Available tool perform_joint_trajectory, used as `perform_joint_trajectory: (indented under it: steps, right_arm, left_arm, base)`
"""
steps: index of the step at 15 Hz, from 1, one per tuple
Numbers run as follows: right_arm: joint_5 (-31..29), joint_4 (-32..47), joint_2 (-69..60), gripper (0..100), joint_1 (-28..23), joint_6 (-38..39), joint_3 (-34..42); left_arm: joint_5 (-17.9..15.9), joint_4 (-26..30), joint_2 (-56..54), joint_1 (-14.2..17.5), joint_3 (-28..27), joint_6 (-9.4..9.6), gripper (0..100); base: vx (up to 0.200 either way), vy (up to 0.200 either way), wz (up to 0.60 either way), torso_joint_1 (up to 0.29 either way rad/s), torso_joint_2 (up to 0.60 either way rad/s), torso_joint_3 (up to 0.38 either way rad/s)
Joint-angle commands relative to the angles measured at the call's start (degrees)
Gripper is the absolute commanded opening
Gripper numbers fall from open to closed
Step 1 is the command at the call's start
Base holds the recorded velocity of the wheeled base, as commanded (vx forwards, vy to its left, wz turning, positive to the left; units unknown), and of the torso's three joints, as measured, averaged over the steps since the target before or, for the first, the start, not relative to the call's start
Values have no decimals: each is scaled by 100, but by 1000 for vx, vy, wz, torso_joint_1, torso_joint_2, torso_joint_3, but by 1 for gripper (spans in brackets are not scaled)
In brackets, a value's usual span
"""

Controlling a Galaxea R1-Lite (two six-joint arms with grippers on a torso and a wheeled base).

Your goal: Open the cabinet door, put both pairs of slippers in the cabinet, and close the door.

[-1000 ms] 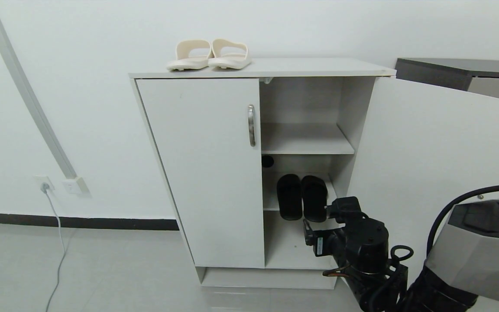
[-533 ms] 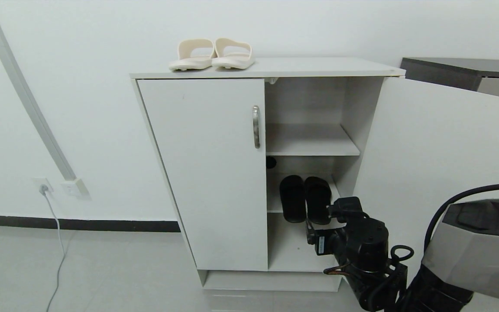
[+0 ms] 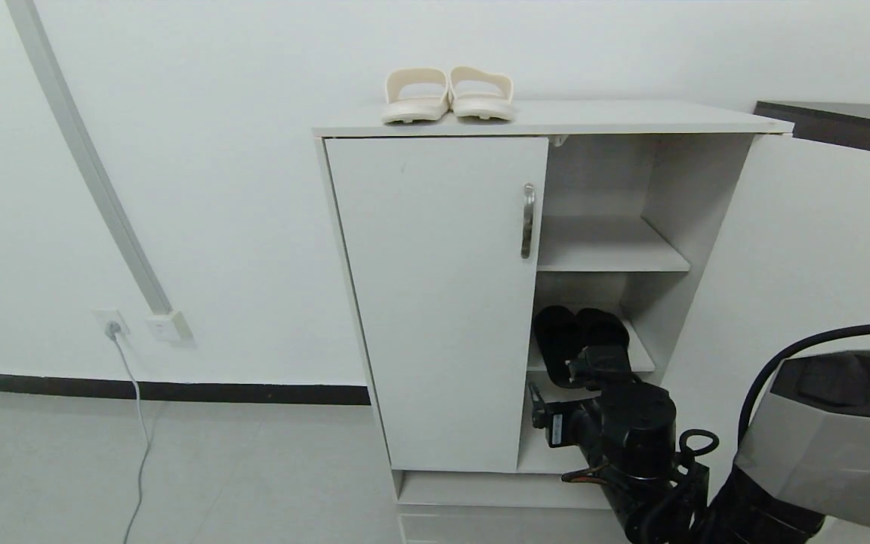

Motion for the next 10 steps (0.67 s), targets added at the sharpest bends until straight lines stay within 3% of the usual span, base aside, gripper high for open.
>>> perform_joint_trajectory:
  steps: [1, 7, 10]
  right_arm:
    - [-1, -10, 11, 100, 8, 11, 2]
    - [-1, -89, 11, 100, -1, 2, 19]
    - [8, -107, 11, 100, -10, 11, 28]
  left_arm:
    - [1, 2, 7, -1, 1, -1, 0]
    - [1, 2, 7, -1, 1, -9, 0]
    - [1, 2, 7, -1, 1, -9, 0]
  base:
    - [0, 200, 0, 7, 2, 2]
    - [0, 200, 0, 0, 1, 3]
    - [0, 0, 0, 0, 0, 0]
